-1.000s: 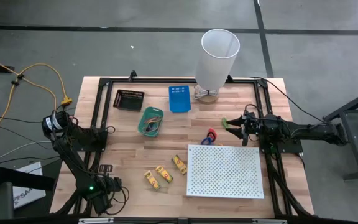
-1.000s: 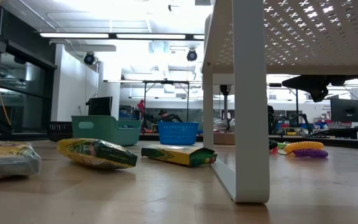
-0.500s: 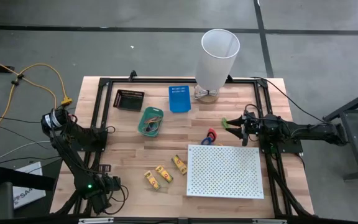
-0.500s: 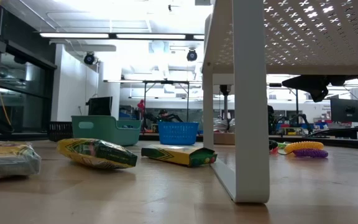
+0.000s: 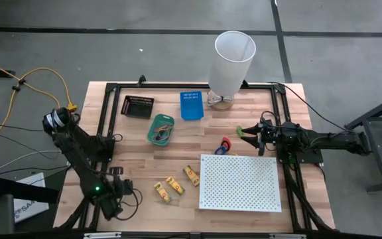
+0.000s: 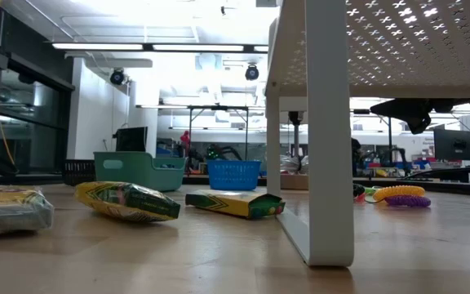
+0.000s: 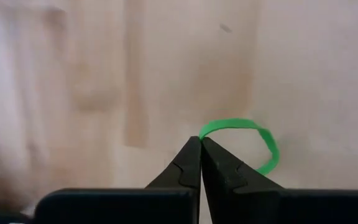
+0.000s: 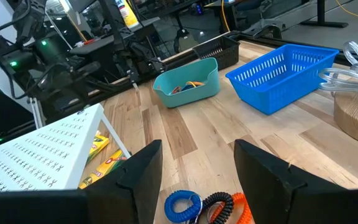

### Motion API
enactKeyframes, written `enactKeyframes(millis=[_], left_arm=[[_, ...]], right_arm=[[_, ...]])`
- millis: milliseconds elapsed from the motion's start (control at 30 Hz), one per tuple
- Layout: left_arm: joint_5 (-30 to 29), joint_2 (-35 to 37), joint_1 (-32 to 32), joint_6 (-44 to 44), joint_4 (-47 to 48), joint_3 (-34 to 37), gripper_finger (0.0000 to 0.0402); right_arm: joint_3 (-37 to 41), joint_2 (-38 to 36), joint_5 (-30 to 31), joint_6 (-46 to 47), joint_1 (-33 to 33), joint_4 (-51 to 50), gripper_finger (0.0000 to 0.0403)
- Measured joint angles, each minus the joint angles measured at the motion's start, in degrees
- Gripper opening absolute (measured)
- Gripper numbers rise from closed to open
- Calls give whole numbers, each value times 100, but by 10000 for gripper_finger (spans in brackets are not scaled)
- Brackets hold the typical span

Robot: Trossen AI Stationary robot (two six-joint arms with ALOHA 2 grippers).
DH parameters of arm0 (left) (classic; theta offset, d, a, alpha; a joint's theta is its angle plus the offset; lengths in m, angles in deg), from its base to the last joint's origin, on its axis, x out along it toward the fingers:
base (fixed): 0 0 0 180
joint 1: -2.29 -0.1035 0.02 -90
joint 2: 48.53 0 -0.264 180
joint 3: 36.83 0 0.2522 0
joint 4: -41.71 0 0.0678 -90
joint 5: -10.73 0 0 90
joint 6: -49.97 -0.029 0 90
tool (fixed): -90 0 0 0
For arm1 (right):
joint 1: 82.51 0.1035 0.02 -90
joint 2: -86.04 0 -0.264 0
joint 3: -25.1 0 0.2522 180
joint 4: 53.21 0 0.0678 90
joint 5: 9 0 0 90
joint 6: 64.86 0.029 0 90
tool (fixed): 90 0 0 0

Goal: Pick & Place Office Desk Supplies
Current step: Put the green rubber band into the green bin

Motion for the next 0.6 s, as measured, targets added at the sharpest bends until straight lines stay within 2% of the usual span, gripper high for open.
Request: enactKeyframes(millis=[367,600], left_arm=[[-1014,387,-620,-985,446,0,0],[-1773,783,-1311,-2078,457,-2,0]], right_arm=[[-1,1,0,0,2,-2,188],[1,0,0,0,0,-1,188]])
